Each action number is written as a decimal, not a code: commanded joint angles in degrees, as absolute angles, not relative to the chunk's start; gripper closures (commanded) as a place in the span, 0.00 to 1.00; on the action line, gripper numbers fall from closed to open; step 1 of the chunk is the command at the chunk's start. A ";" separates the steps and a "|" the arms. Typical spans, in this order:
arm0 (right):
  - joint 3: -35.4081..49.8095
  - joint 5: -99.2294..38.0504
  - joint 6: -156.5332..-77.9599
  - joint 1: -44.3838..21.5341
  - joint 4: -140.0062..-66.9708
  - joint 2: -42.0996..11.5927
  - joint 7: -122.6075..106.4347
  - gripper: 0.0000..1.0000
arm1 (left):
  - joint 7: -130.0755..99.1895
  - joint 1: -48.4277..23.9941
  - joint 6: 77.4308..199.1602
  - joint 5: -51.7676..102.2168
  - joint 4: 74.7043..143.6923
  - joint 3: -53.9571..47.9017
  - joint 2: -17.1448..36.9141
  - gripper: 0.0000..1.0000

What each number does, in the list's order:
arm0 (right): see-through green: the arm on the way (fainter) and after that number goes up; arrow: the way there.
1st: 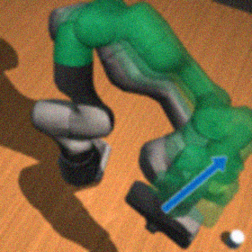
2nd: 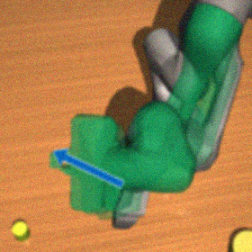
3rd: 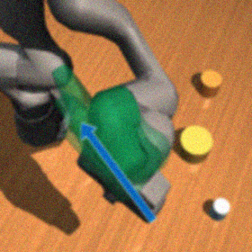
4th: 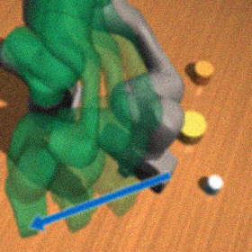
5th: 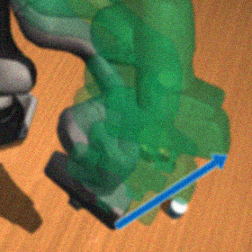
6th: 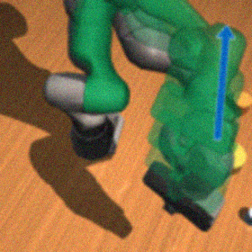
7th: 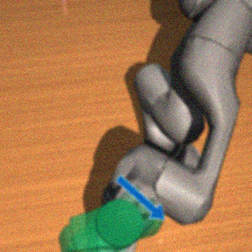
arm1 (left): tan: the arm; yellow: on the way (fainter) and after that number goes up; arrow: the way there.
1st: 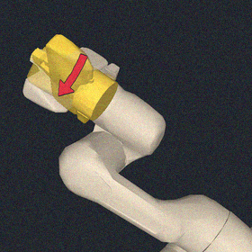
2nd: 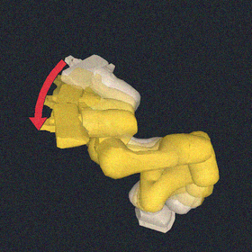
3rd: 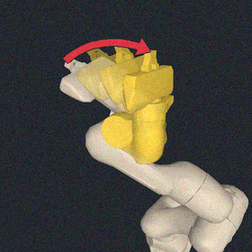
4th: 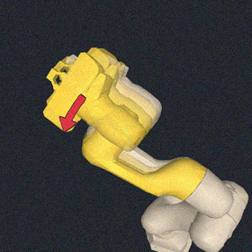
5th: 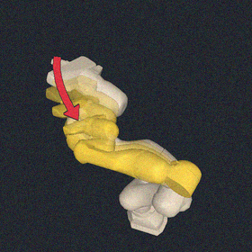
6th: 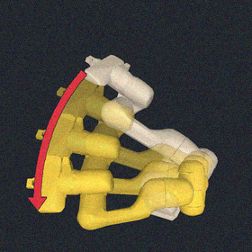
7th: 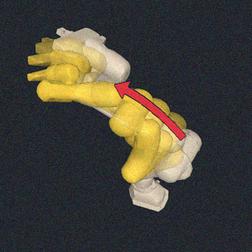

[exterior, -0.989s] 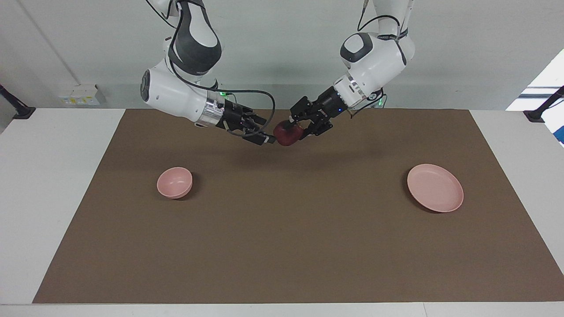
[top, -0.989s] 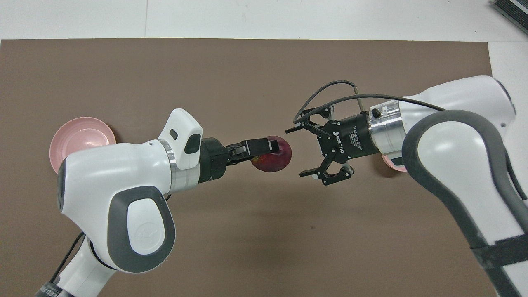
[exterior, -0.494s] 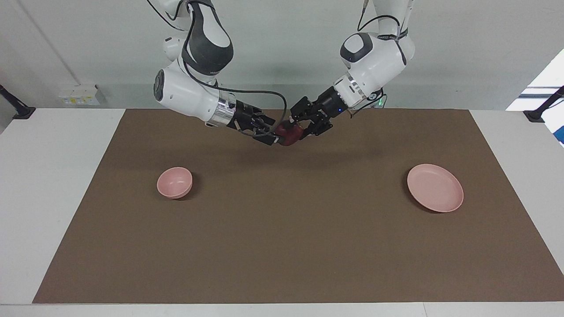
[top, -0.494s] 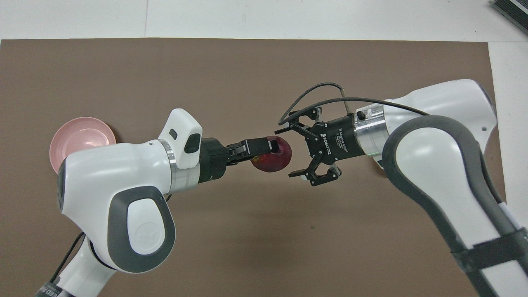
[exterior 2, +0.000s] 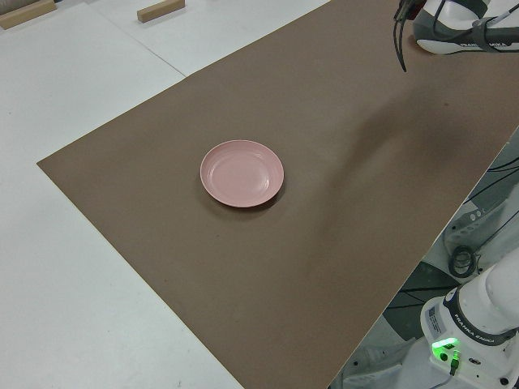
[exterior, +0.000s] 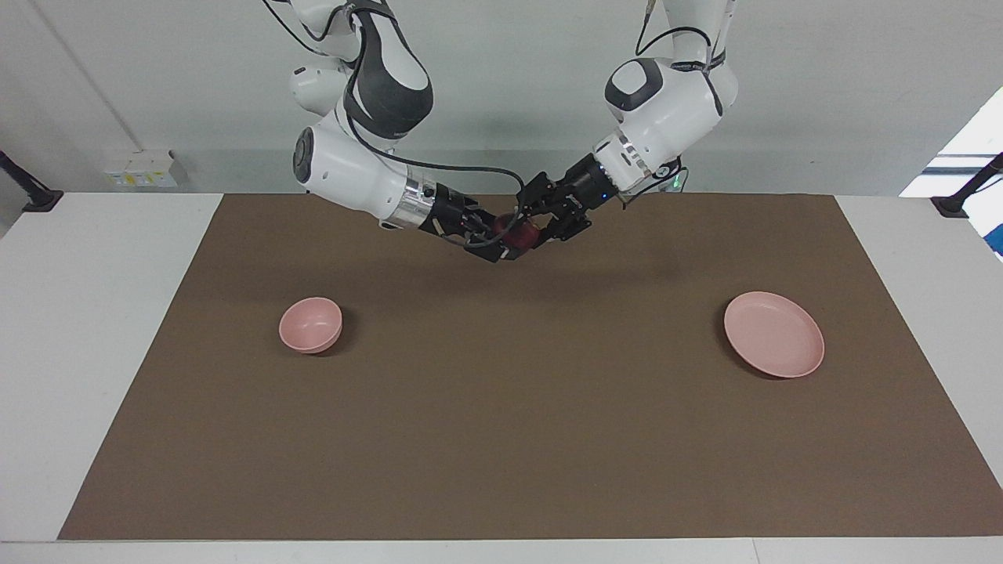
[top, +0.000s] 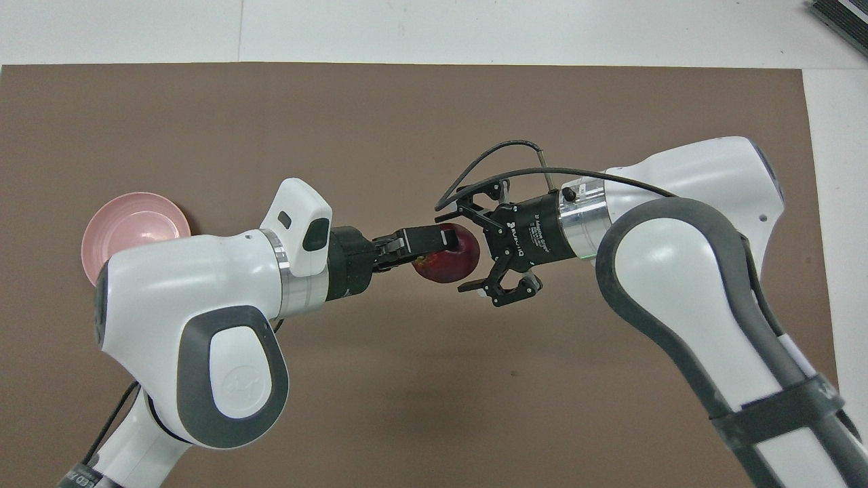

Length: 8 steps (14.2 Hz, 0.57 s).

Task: Move apple from plate to bowl
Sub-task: 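Close the right gripper on the apple held by the left gripper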

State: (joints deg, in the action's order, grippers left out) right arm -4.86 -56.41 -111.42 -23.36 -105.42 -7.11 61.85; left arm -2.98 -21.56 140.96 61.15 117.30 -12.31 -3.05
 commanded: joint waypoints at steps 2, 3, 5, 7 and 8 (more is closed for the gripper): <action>-4.83 -57.92 -112.41 -23.82 -105.64 -6.86 63.28 0.00 | -3.69 -22.68 142.29 62.14 118.56 -11.87 -4.48 1.00; -4.83 -57.92 -112.41 -23.91 -105.73 -6.77 63.28 0.00 | -3.78 -22.59 142.29 62.14 118.65 -11.87 -4.48 1.00; -4.83 -57.92 -112.33 -23.91 -105.73 -6.77 63.28 0.33 | -3.78 -22.67 142.29 62.14 118.57 -11.87 -4.48 1.00; -4.83 -58.01 -112.32 -23.91 -105.65 -6.85 62.84 1.00 | -3.78 -22.59 142.21 62.14 118.56 -11.87 -4.48 0.98; -4.83 -58.01 -112.24 -23.82 -105.47 -6.94 62.84 1.00 | -3.69 -22.59 142.12 62.14 118.56 -11.87 -4.48 0.91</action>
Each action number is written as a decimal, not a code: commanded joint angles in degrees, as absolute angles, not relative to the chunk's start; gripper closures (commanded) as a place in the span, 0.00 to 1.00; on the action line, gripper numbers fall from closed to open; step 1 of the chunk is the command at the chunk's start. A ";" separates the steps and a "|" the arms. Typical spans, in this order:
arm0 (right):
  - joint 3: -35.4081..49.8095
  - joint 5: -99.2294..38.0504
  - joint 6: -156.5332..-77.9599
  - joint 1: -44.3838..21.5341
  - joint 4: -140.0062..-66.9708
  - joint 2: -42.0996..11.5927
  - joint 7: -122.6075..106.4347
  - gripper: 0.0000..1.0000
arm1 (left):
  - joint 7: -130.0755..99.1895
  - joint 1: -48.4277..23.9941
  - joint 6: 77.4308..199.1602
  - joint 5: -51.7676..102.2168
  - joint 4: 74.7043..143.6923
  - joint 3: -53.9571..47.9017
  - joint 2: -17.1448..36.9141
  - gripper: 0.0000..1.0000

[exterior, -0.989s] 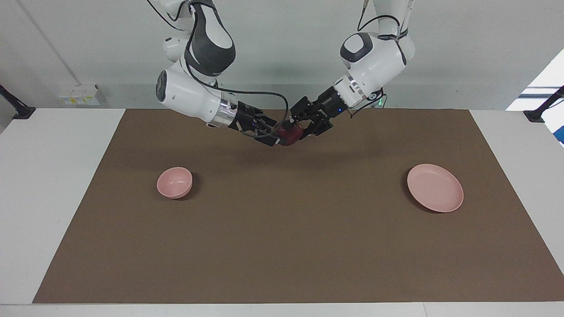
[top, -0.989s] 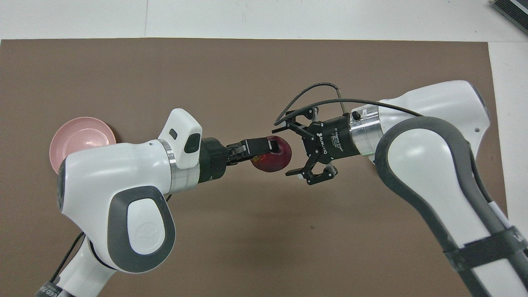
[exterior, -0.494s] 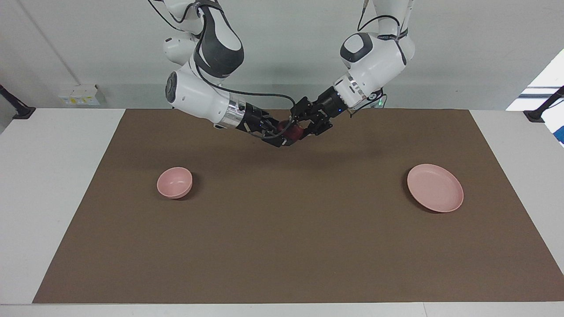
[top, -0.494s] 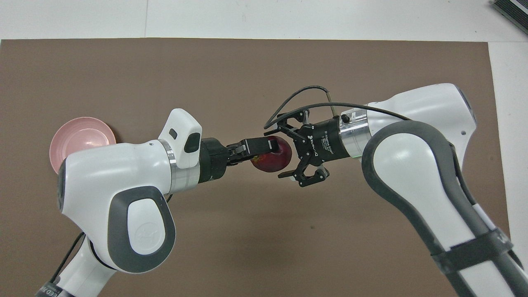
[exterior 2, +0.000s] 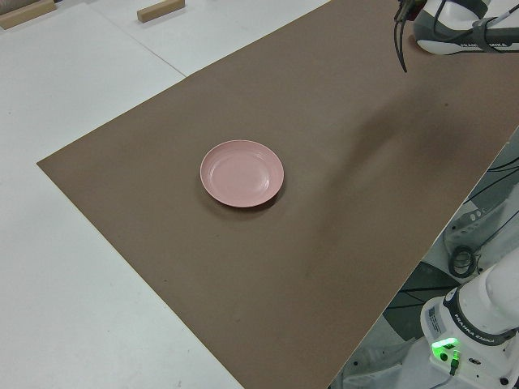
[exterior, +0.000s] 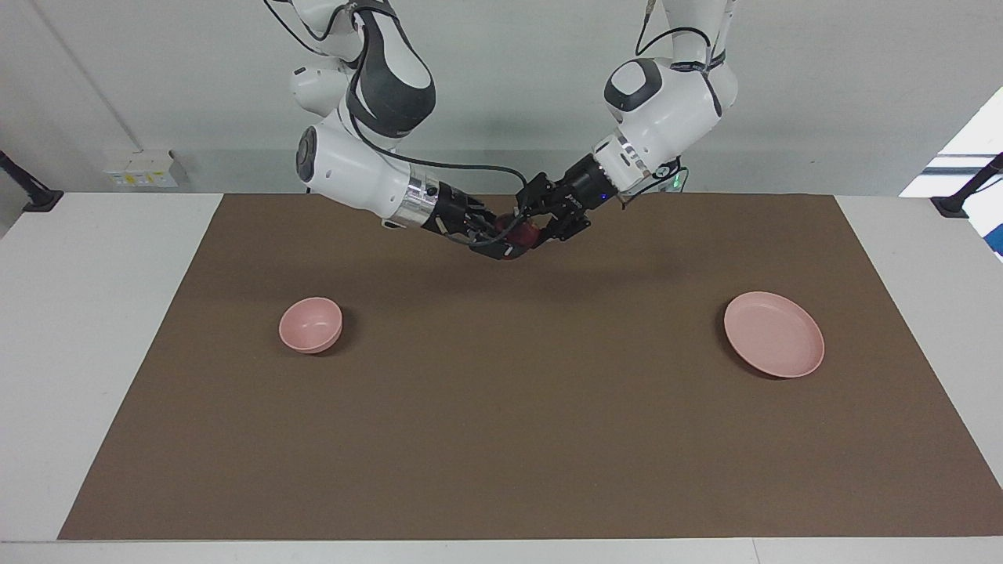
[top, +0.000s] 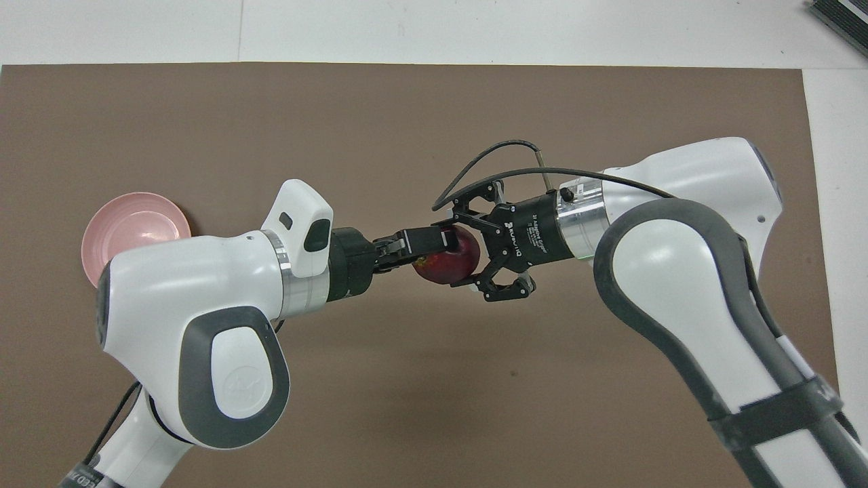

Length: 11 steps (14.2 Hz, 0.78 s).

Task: Move apple from plate to bowl
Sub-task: 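Close the right gripper on the apple held by the left gripper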

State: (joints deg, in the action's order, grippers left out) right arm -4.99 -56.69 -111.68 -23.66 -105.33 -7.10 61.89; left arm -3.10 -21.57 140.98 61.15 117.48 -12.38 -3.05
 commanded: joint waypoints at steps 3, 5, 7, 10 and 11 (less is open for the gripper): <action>-4.83 -57.92 -111.80 -23.73 -104.94 -7.12 62.75 1.00 | -3.60 -22.59 141.94 62.14 118.56 -11.87 -4.48 0.60; -4.92 -57.92 -111.71 -23.64 -104.77 -7.21 62.67 1.00 | -4.04 -22.59 142.03 62.05 118.22 -11.78 -4.31 0.23; -4.83 -57.92 -111.53 -23.47 -104.68 -7.29 62.58 1.00 | -6.75 -22.50 142.03 61.53 117.69 -11.69 -3.96 0.01; -4.92 -57.83 -111.27 -22.94 -104.42 -7.29 62.32 1.00 | -8.70 -21.62 141.33 59.60 115.75 -11.78 -3.52 0.00; -4.92 -57.83 -111.10 -22.85 -104.24 -7.29 62.14 1.00 | -8.79 -21.62 140.98 58.72 115.75 -11.69 -3.52 0.00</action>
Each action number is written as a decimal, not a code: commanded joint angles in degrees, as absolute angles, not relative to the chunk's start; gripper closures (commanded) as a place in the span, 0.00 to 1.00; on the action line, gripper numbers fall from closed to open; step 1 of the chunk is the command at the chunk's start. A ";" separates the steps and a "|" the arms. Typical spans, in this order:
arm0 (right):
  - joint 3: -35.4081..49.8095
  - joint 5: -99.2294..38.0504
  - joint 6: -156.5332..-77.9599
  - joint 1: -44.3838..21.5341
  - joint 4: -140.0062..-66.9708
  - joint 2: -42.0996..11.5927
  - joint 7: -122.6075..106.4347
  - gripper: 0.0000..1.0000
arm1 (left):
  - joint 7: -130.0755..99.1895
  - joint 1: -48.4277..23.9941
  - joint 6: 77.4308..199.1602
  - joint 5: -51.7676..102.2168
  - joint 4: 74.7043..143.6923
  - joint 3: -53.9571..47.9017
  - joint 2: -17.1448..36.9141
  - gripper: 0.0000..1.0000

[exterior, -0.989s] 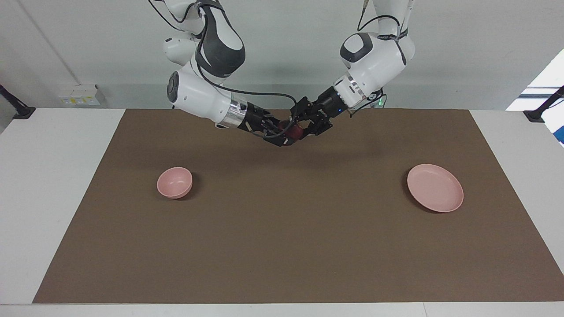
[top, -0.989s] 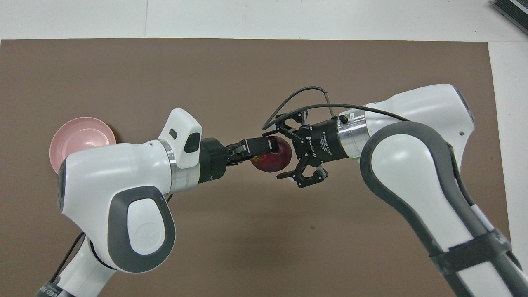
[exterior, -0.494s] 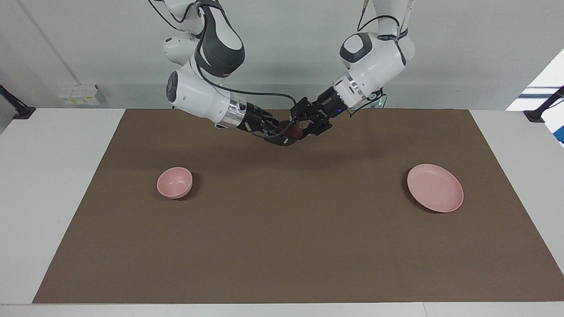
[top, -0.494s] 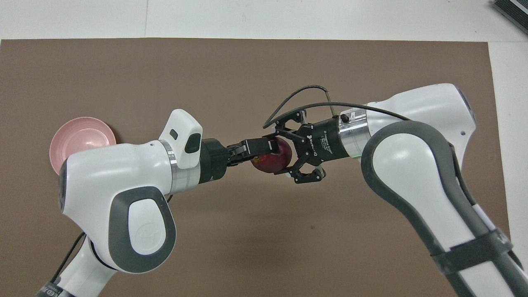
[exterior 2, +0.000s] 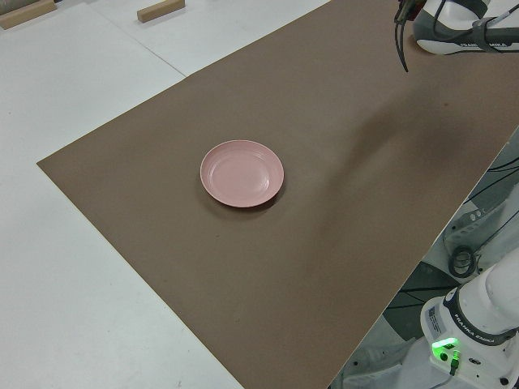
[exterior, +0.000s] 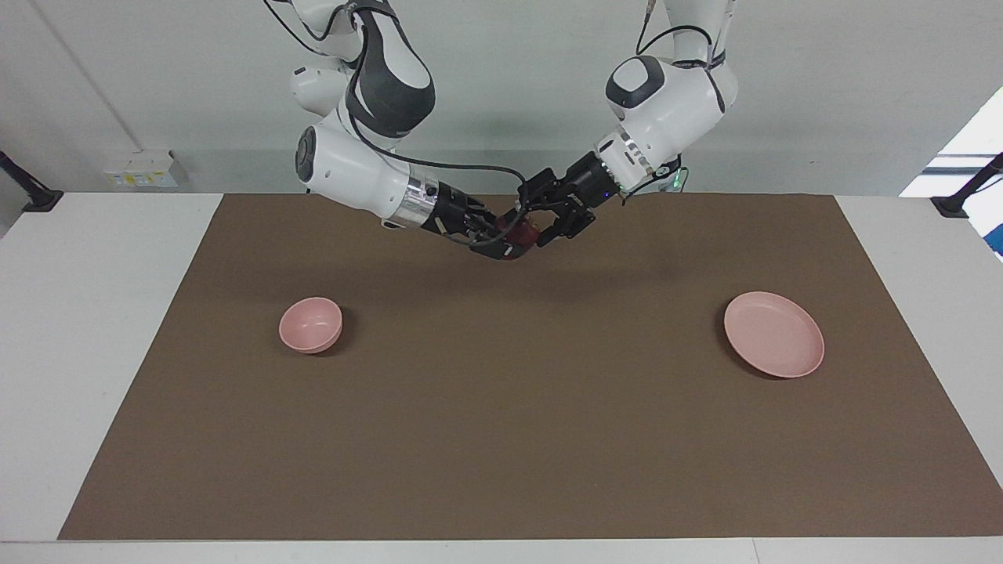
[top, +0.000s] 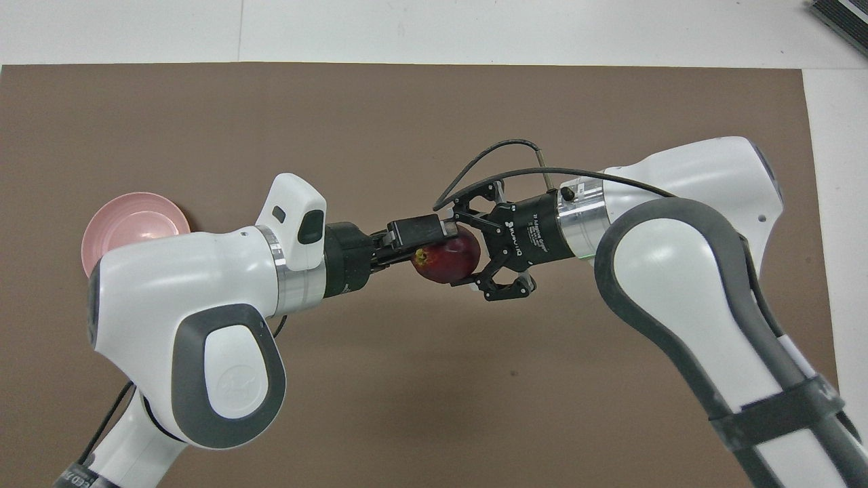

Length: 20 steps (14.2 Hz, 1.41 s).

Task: Move apple from plate to bowl
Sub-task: 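Close the right gripper on the apple held by the left gripper, then carry the apple with the right gripper while the left gripper withdraws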

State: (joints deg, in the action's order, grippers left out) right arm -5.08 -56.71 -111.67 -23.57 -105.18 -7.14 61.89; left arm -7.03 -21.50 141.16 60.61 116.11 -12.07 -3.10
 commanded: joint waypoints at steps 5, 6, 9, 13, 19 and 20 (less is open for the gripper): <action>-5.36 -56.87 -108.55 -20.66 -103.62 -6.95 59.95 1.00 | -9.40 -19.79 133.98 49.59 115.32 -11.08 -3.43 0.00; -5.54 -56.43 -107.94 -20.65 -103.36 -6.86 59.33 1.00 | -9.58 -19.17 130.90 47.22 114.88 -11.16 -3.43 0.00; -5.63 -50.12 -105.66 -18.29 -102.40 -6.33 56.44 1.00 | -9.49 -17.41 126.05 40.11 114.79 -10.99 -3.51 0.00; -5.71 -38.88 -99.15 -13.72 -100.90 -6.50 42.67 1.00 | -8.79 -13.89 119.36 28.24 114.35 -10.81 -3.60 0.00; -5.71 -15.58 -100.80 -10.82 -103.88 -6.42 13.24 1.00 | -8.79 -9.76 113.92 8.91 109.09 -10.81 -1.24 0.00; -5.71 -12.08 -102.29 -10.03 -104.67 -6.42 8.05 1.00 | -8.79 -9.15 113.30 6.44 107.94 -10.81 -0.88 0.00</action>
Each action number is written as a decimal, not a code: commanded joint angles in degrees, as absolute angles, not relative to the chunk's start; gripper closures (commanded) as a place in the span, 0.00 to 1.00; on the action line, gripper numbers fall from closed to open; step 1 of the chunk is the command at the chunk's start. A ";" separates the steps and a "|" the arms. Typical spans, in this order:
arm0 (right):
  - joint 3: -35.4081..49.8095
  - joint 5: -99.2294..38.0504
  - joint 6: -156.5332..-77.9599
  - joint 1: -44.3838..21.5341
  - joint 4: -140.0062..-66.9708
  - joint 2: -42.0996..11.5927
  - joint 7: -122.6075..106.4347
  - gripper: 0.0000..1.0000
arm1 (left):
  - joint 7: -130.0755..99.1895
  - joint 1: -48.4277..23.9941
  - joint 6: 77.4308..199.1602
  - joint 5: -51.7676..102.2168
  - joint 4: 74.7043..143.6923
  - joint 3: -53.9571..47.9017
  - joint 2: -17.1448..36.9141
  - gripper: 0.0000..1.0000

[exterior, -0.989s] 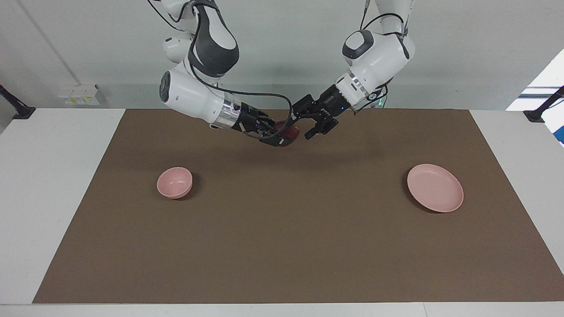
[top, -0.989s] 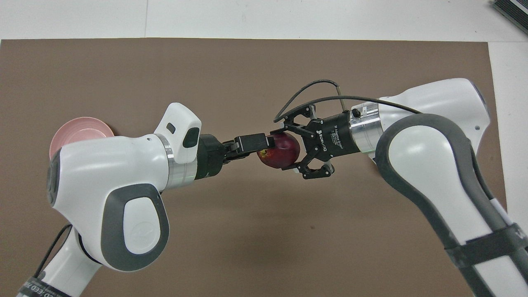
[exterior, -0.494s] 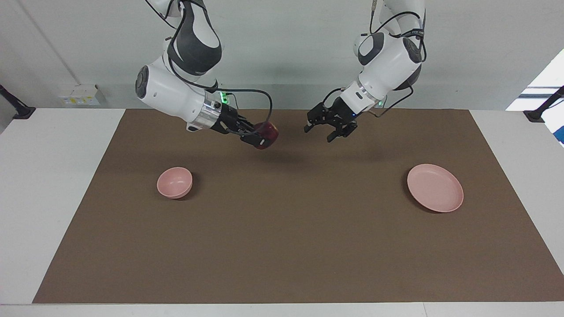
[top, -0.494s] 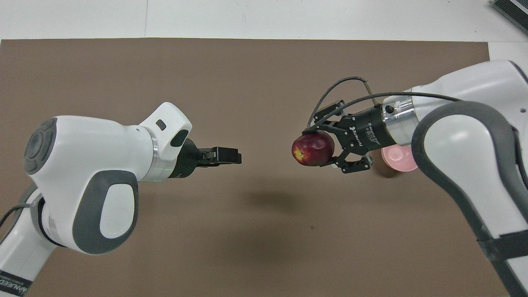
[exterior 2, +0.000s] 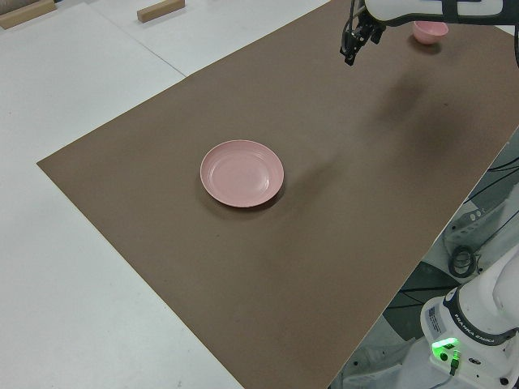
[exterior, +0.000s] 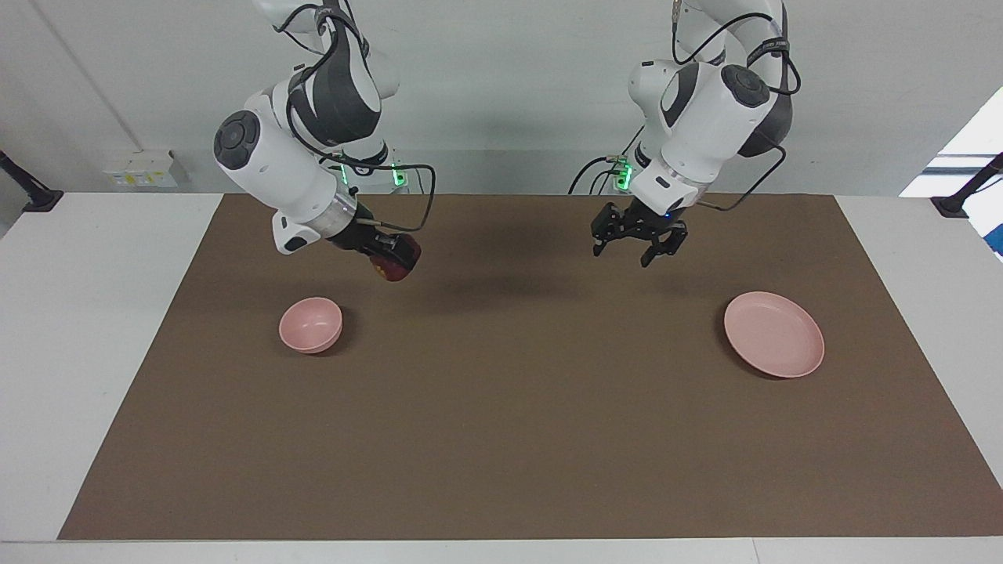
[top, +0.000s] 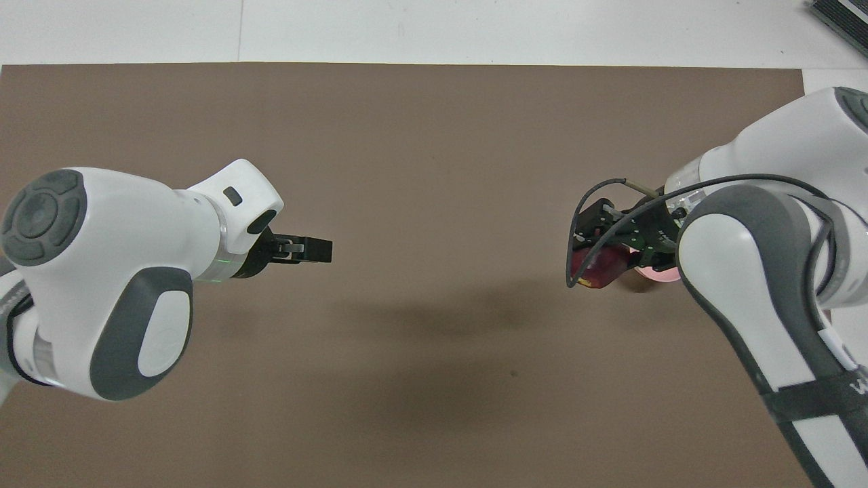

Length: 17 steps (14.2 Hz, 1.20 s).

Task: Move apple from plate to bowl
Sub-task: 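Carry the apple with the right gripper while the left gripper withdraws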

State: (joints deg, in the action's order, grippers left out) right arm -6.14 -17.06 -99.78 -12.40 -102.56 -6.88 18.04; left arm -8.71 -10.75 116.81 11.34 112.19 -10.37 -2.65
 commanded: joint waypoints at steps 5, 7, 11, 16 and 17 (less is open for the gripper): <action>-5.71 -1.42 -114.85 -5.89 -109.77 -8.78 -8.68 1.00 | -8.53 -6.77 107.77 1.52 101.71 -10.81 -0.88 0.00; -5.71 0.35 -116.45 -4.93 -109.95 -10.19 -10.45 1.00 | -7.65 -6.77 105.83 0.00 99.68 -10.20 -1.49 0.00; -5.71 0.35 -118.73 -3.69 -112.41 -10.37 -13.01 1.00 | -2.39 -6.77 94.78 -0.26 90.29 -7.13 -1.41 0.00; -5.63 0.35 -119.71 -4.22 -112.85 -10.99 -10.47 1.00 | -1.06 -6.85 86.58 -0.26 85.00 -3.26 -1.49 0.00; -5.63 0.35 -119.88 -4.31 -112.76 -11.42 -9.94 1.00 | -0.18 -6.77 85.35 -0.26 83.69 -2.90 -1.41 0.00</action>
State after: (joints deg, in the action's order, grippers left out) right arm -6.30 -0.78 -118.23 -4.67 -112.00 -11.37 -11.56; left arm -1.71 -7.12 88.68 0.72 86.88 -3.46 -2.29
